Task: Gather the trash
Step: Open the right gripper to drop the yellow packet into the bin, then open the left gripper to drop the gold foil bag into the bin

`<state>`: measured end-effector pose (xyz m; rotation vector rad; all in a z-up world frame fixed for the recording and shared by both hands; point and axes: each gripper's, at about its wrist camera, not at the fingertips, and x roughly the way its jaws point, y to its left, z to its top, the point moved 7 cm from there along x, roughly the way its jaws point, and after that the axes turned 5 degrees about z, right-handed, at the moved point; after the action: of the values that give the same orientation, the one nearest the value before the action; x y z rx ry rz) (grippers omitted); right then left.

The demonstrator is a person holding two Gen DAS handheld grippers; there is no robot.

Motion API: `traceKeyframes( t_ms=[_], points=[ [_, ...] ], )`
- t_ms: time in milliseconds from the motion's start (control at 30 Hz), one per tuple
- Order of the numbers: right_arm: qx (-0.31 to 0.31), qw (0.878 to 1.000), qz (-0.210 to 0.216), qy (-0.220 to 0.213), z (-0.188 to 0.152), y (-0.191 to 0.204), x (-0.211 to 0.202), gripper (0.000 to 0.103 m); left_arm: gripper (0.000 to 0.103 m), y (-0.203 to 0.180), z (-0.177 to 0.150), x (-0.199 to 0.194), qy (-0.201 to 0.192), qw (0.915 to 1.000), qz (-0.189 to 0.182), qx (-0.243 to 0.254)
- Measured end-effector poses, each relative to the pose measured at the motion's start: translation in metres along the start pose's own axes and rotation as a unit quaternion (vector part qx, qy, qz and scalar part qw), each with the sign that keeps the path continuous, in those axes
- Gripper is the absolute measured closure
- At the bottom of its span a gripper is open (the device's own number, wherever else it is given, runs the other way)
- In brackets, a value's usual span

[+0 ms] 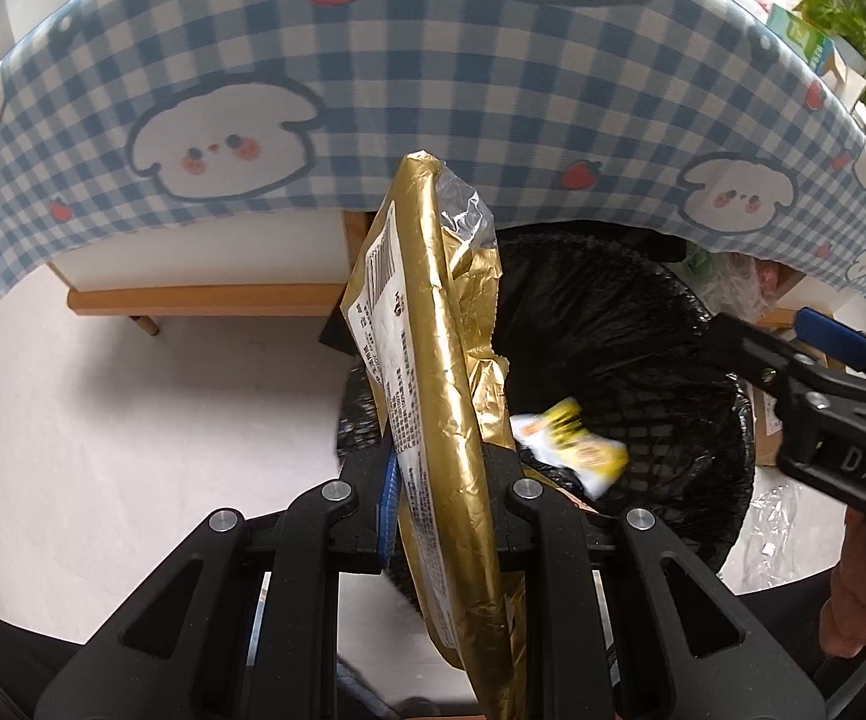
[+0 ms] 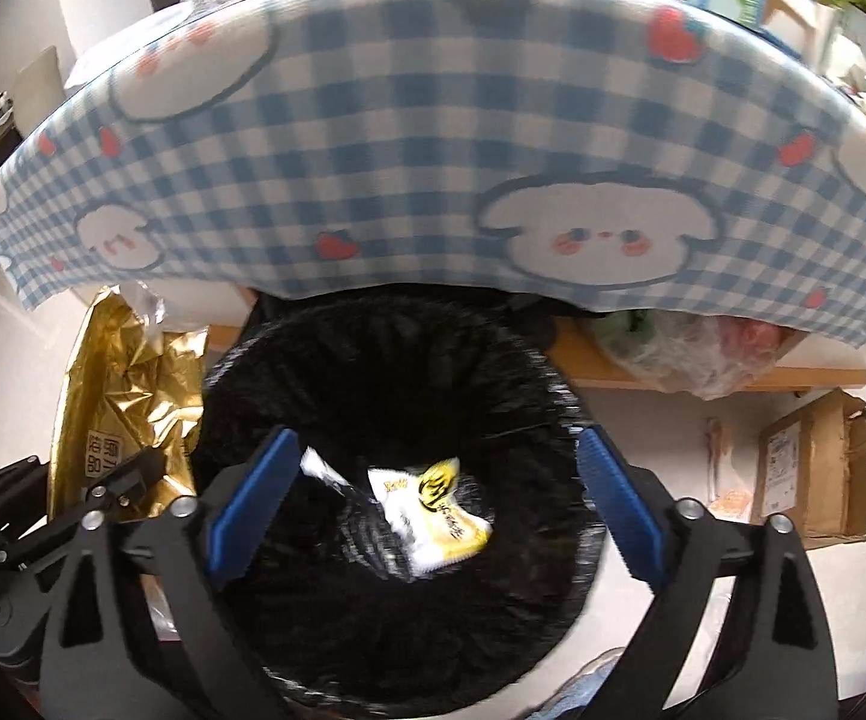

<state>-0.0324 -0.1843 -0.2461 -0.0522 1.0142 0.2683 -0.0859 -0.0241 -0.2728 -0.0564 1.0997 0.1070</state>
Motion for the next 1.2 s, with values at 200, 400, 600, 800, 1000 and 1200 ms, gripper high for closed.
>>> traceKeyframes(
  t_ms=[200, 400, 600, 800, 1000, 1200],
  points=[
    [0.032, 0.999, -0.017, -0.009, 0.001, -0.040, -0.010, 0.008, 0.086, -0.026, 0.003, 0.006, 0.007, 0.9999, -0.008, 0.013],
    [0.061, 0.997, -0.036, -0.009, -0.003, -0.076, -0.015, 0.008, 0.086, -0.054, 0.006, 0.008, 0.002, 0.9993, -0.019, 0.031],
    [0.074, 0.996, -0.045, -0.007, -0.011, -0.092, -0.018, 0.008, 0.086, -0.080, 0.005, 0.011, 0.003, 0.9984, -0.027, 0.049],
    [0.081, 0.995, -0.051, -0.008, -0.015, -0.102, -0.018, 0.008, 0.086, -0.093, 0.003, 0.017, 0.009, 0.9977, -0.030, 0.060],
    [0.074, 0.996, -0.052, -0.011, -0.013, -0.101, -0.019, 0.008, 0.078, -0.096, 0.006, 0.017, 0.000, 0.9979, -0.020, 0.062],
    [0.064, 0.996, -0.056, -0.015, -0.008, -0.096, -0.023, 0.008, 0.049, -0.088, 0.014, 0.004, -0.013, 0.9986, -0.016, 0.049]
  ],
)
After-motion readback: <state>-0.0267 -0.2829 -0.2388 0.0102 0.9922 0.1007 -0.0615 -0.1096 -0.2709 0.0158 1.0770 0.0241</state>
